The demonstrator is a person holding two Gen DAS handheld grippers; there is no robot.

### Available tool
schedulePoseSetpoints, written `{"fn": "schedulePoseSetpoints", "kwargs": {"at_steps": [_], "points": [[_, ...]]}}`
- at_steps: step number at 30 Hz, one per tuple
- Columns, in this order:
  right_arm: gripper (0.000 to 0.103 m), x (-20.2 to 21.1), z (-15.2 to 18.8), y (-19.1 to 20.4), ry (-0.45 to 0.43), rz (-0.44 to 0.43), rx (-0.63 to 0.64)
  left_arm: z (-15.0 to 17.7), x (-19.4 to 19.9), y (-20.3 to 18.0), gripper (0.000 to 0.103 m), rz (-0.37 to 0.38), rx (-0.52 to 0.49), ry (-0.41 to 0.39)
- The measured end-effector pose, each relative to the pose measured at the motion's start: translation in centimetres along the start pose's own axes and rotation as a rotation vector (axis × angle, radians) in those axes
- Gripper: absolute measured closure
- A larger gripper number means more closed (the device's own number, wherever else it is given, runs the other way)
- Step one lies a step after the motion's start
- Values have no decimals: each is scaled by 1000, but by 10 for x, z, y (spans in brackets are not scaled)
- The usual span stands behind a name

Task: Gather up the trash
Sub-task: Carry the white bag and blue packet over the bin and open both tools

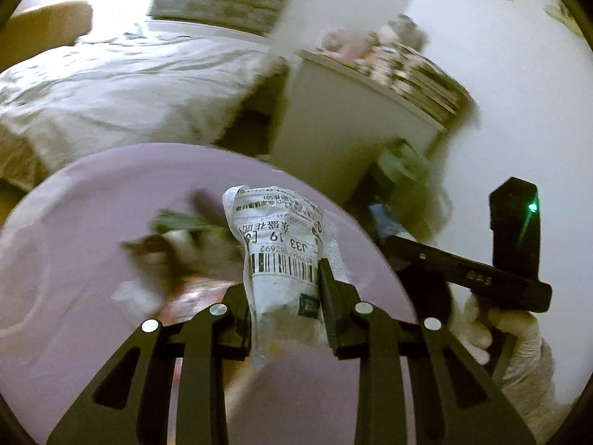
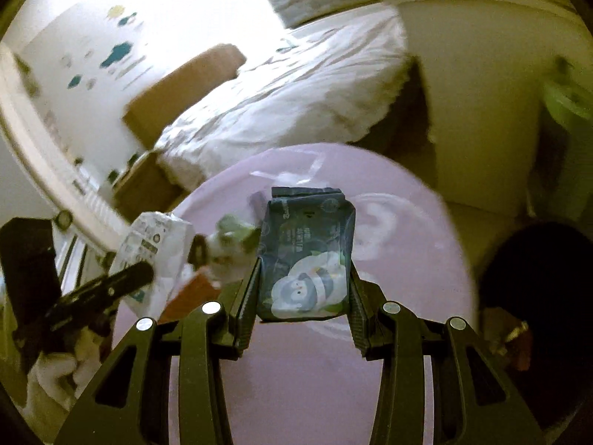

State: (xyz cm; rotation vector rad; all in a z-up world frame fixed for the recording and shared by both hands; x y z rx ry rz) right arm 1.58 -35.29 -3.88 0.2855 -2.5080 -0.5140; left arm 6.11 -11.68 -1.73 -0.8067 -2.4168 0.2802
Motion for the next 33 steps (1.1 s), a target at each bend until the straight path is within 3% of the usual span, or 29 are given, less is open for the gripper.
{"fn": "schedulePoseSetpoints", "kwargs": {"at_steps": [8, 18, 33], "points": [[61, 47, 6, -92, -62, 166, -113, 10, -71, -80, 74, 152, -85, 88], [61, 80, 38, -191, -74, 319, -257, 39, -143, -145, 74, 241, -142, 224], [61, 91, 68, -231, -55, 357, -337, 61, -175, -184, 74, 262, -211, 303]]}}
Point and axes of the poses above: each gripper's, at about its wrist camera, not at the fingertips, and x roughly against the way its jaws point, y to its left, z to its underside, the point moved 1 cm from there along -x, roughly the way its jaws point, and after that the axes turned 13 degrees about -y, right-handed, at the moved point
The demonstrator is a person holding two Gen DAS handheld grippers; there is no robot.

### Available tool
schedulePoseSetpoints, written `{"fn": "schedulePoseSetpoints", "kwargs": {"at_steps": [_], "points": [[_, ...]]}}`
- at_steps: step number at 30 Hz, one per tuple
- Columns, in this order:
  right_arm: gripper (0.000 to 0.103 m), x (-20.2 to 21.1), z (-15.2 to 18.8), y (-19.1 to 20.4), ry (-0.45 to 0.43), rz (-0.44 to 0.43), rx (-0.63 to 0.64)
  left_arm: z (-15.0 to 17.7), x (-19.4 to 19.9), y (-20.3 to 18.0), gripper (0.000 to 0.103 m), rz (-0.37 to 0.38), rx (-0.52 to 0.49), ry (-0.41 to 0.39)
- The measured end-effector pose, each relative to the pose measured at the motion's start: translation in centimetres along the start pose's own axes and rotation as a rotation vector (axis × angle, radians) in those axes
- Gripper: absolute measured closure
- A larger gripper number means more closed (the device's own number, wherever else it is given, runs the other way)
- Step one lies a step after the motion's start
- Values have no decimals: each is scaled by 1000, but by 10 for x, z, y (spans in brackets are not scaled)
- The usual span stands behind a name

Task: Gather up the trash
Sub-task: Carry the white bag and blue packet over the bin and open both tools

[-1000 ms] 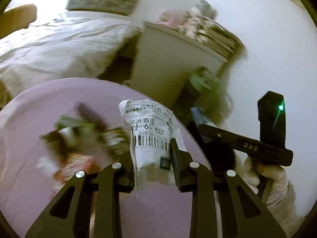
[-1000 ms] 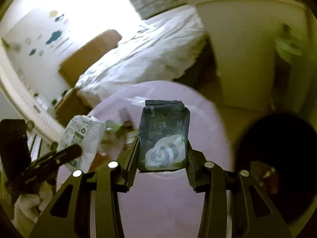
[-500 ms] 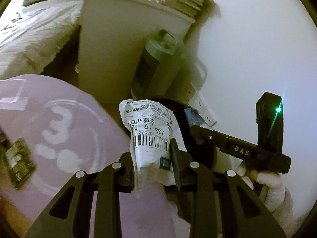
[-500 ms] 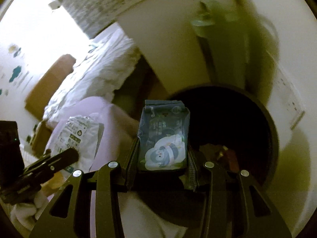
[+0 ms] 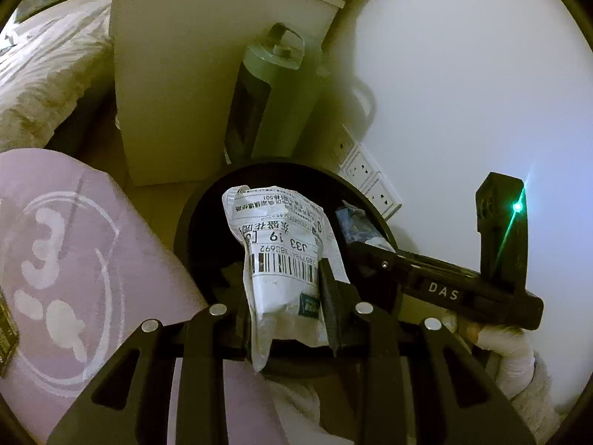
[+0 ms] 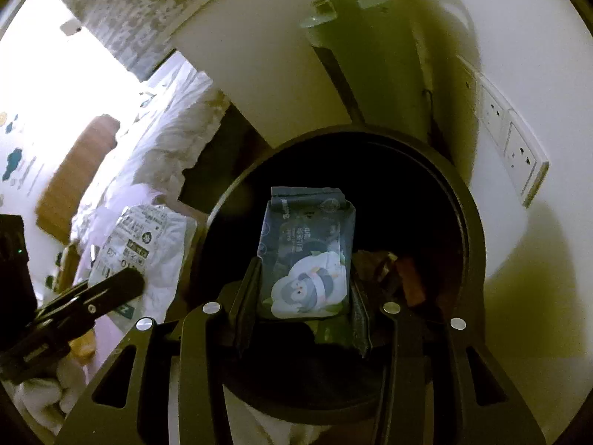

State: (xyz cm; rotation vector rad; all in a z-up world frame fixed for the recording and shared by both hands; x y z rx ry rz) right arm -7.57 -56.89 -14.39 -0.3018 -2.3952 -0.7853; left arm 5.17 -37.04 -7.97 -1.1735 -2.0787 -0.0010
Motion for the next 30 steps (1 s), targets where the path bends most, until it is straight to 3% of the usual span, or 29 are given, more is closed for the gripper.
{"fn": "schedulePoseSetpoints", "kwargs": {"at_steps": [7, 9, 11, 12, 13, 15, 21, 30], "points": [[60, 0, -2, -3, 8, 6, -9, 0, -10, -8, 73, 10, -11, 22], [59, 0, -2, -1, 14, 8, -11, 0, -13, -10, 69, 16, -17, 32], [58, 0, -1, -3, 26, 16, -16, -1, -15, -13, 60, 9, -25, 38], [56, 0, -1, -3, 31, 17, -20, -1, -15, -14, 50, 3, -28, 36], [52, 0, 0, -4, 34, 20, -24, -2, -14, -15, 36, -5, -30, 31], [38, 2, 0, -5, 33, 34, -34, -3, -8, -17, 23, -28, -33, 5], [38, 7, -1, 4, 26, 30, -26, -6, 11, -16, 21, -48, -37, -24], [38, 9, 5, 53, 36, -16, 52, 9, 72, 9, 21, -106, 5, -103]]}}
Point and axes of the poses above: each gripper's, at about its wrist camera, not at the fingertips, and x roughly against the way its jaws point, y to its left, z to its underside, the point moved 1 cm from there along -x, roughly the way its jaws point, and after that the axes turned 13 degrees about -y, right-handed, at the moved point
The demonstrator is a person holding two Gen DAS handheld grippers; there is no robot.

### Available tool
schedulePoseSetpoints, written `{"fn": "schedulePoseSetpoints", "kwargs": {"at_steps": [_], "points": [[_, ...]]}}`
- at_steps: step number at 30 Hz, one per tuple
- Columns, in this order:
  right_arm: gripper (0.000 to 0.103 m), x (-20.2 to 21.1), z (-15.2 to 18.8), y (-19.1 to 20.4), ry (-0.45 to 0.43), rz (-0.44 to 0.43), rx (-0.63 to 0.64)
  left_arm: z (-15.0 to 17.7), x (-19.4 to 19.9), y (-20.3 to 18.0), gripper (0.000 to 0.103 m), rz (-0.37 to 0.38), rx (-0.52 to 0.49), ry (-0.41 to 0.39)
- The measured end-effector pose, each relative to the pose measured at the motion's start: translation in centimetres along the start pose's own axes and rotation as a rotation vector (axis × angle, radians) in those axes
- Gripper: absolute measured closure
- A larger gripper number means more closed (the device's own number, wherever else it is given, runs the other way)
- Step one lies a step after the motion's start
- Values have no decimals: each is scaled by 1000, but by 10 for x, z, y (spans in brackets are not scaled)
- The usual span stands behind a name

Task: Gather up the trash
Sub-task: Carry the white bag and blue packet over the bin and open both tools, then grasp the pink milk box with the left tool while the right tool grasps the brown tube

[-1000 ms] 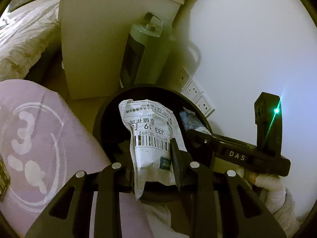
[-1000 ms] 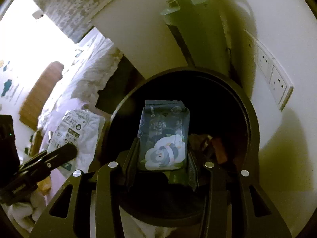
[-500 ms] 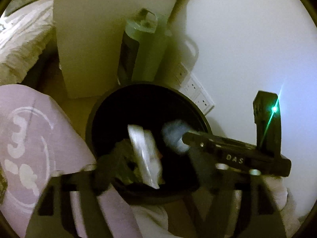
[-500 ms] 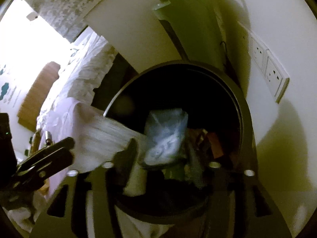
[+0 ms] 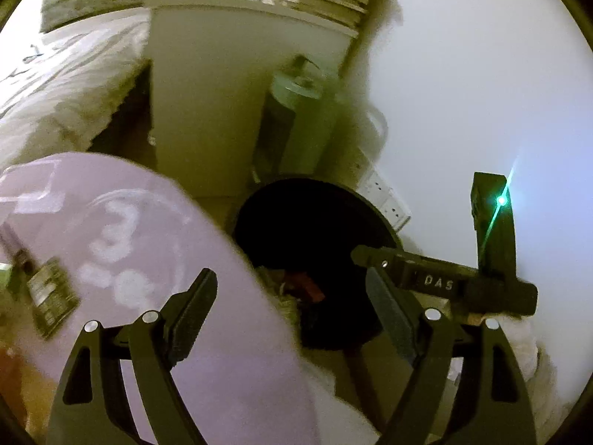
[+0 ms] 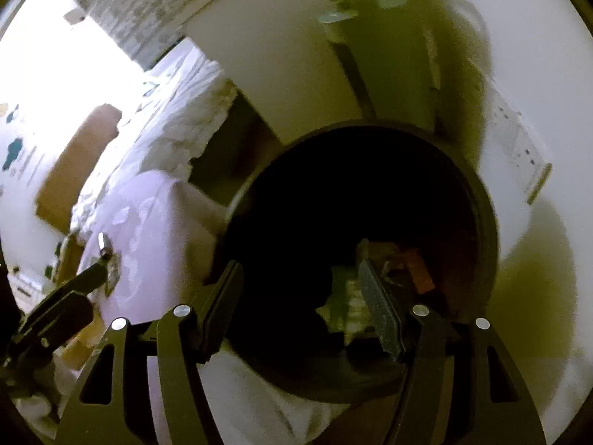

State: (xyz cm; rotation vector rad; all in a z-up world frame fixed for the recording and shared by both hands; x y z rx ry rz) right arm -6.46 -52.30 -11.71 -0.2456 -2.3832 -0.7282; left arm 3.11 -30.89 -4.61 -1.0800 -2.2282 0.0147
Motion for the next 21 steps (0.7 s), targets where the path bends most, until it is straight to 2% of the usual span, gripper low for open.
{"fn": "schedulePoseSetpoints", "kwargs": {"at_steps": [6, 11, 13, 14, 16, 21], "points": [[38, -7, 6, 58, 25, -70, 90, 11, 63, 49, 21, -96, 70, -75], [38, -19, 18, 112, 70, -147, 172, 19, 118, 94, 20, -223, 112, -148], [38, -23, 24, 132, 86, -176, 204, 25, 136, 115, 9, -292, 118, -170], [38, -25, 27, 142, 95, -189, 221, 30, 143, 124, 9, -321, 121, -182], [38, -31, 32, 160, 111, -212, 253, 39, 153, 147, 9, -362, 141, -173], [38, -49, 40, 203, 146, -256, 328, 55, 156, 186, 9, -372, 207, -123]]}}
Point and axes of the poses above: each gripper's, at about its wrist camera, not at the fingertips, and x roughly against the way its jaws point, y to its left, z to its underside, the point moved 1 cm from there along -x, roughly the way its jaws point, and after that the axes turned 13 degrees about -y, right-handed, at the moved point
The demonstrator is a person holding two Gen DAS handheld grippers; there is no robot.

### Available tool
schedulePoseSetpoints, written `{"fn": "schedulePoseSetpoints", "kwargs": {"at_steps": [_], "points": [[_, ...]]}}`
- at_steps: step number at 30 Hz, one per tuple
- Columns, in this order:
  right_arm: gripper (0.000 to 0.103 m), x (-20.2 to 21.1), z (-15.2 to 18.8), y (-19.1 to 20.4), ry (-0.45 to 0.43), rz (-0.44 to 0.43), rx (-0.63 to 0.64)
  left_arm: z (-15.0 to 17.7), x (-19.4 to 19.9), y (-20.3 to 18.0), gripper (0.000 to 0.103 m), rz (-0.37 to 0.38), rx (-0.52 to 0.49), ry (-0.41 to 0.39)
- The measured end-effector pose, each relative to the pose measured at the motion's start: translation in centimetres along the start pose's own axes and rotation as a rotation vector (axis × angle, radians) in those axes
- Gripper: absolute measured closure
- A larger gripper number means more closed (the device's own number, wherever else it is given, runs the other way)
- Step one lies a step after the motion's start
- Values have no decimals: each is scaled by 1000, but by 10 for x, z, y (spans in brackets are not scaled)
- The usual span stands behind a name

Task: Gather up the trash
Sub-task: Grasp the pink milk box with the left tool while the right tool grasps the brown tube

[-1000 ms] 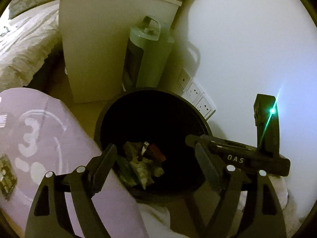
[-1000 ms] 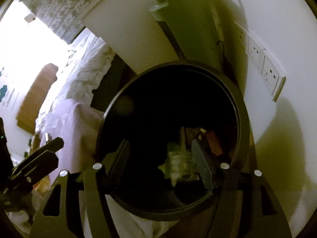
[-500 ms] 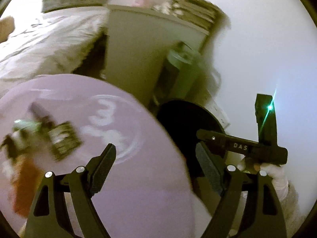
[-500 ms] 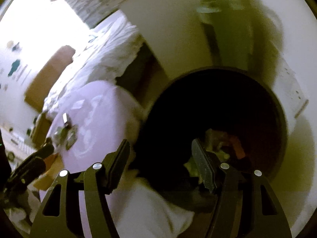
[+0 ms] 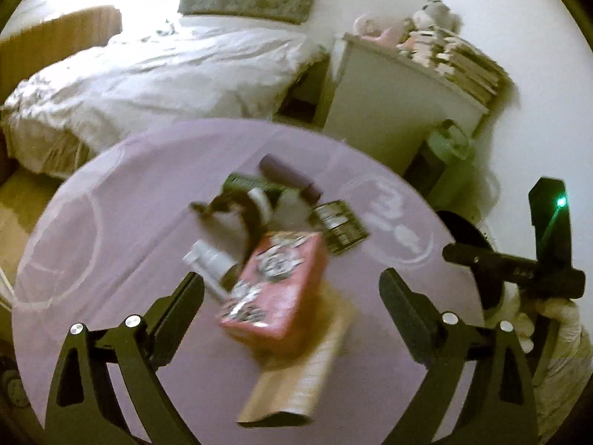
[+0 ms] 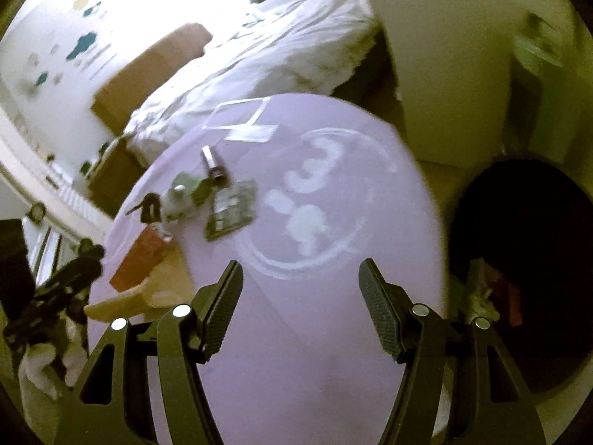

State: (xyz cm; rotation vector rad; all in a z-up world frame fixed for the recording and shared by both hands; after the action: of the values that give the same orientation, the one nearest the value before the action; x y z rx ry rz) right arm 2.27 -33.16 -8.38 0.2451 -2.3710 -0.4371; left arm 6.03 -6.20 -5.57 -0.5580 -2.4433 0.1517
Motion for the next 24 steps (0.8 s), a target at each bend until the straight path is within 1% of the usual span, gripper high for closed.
{"fn": "schedulePoseSetpoints", "kwargs": {"at_steps": [4, 6, 8, 9, 10, 11, 13, 14, 16, 18, 24], "points": [[38, -21, -10, 25, 17, -18, 57, 8, -15, 15, 9, 30, 9, 76], [38, -35, -18, 41, 21, -27, 100, 13, -17, 20, 10, 34, 1, 85], [38, -48, -25, 53, 23, -30, 134, 15, -20, 24, 19, 62, 13, 87], [38, -56, -29, 60, 22, -31, 159, 16, -21, 26, 31, 69, 19, 95], [41, -63, -33, 65, 21, -32, 176, 17, -23, 27, 35, 75, 25, 107], [45, -71, -37, 70, 27, -31, 191, 19, -26, 29, 36, 88, 38, 115], [48, -85, -45, 79, 34, -34, 204, 22, -27, 31, 39, 106, 47, 120], [50, -92, -49, 82, 38, -41, 208, 23, -26, 31, 39, 110, 45, 114], [52, -106, -57, 89, 45, -46, 211, 23, -25, 32, 46, 132, 50, 106], [57, -122, -65, 96, 60, -55, 212, 24, -24, 35, 46, 136, 69, 98], [65, -165, -76, 112, 121, -43, 253, 25, -12, 40, 47, 135, 119, 54]]}}
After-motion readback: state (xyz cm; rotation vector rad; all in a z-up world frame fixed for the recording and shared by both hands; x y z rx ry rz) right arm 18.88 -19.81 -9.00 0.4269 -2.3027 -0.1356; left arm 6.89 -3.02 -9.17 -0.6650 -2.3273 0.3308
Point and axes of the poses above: each gripper's, at about its wrist camera, not at the fingertips, and x roughly against the way its jaws point, y to its left, z to its underside, the point moved 1 cm from there along -x, roughly the way its jaws point, and after that the axes turned 13 degrees about -y, right-handed, at the moved point
